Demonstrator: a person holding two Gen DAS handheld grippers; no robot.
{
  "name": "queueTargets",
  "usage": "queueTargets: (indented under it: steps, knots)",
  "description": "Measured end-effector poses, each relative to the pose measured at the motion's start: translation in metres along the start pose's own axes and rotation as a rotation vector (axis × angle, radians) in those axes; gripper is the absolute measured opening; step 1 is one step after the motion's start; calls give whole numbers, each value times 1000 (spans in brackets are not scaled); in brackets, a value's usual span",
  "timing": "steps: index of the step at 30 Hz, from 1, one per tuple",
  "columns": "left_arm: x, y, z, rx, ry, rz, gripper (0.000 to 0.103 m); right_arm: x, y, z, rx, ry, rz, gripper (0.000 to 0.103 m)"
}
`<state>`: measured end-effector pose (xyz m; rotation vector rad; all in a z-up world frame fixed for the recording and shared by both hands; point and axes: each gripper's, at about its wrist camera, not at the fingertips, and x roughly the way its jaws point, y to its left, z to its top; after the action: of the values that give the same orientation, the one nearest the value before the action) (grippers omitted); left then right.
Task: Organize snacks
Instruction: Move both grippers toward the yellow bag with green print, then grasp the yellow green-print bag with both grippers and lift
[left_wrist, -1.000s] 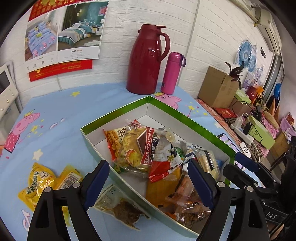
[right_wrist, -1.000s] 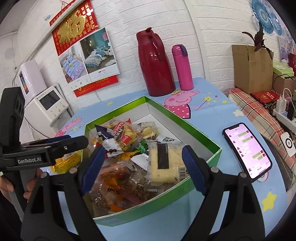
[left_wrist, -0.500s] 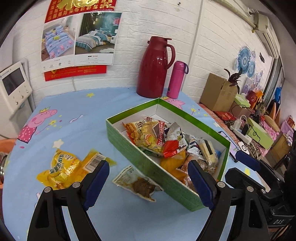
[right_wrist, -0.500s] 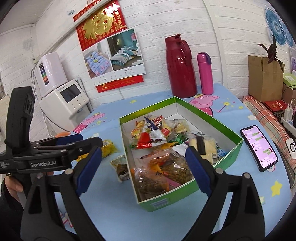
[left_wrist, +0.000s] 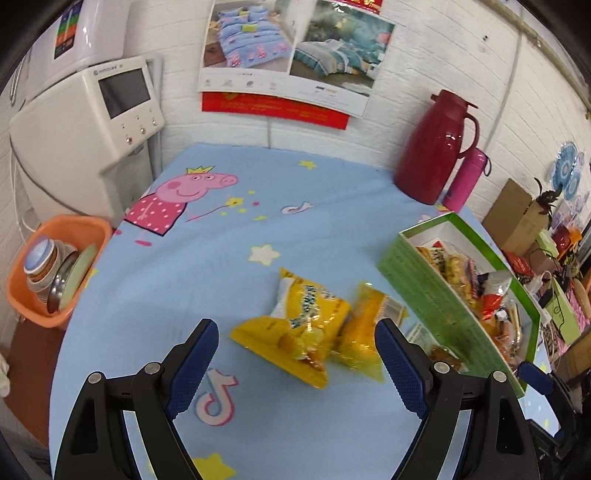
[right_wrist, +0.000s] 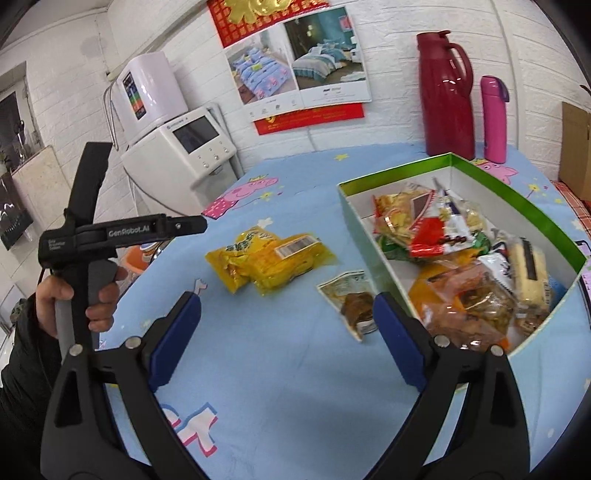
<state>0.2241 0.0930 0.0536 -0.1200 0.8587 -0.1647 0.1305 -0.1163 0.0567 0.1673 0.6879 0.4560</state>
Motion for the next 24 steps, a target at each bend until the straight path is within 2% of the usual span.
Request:
queueTargets:
  steps: [8, 12, 15, 17, 18, 19, 20, 24]
  knots:
    - [30, 15, 1, 64, 23, -64, 88, 56, 19, -8, -24, 126, 55, 94]
    - [50, 10, 6, 131, 37, -42, 88, 73, 16, -15, -11, 162, 59, 94]
    - [72, 10, 5, 138, 73, -34, 86, 81, 11, -17, -2, 178, 53, 94]
    - [86, 11, -1, 150, 109, -40, 67, 82, 7, -18, 2, 182, 50, 94]
    - [87, 12, -5, 150, 115, -79, 57, 81, 6, -19, 4, 183, 49, 94]
    - [85, 14, -9, 144, 115, -119, 43, 79, 6, -20, 4, 183, 49, 94]
    - [81, 14, -12, 150, 116, -139, 36, 77, 5, -20, 2, 181, 49, 94]
    - [57, 8, -36, 255, 118, -151, 33, 67, 6, -23, -1, 172, 58, 94]
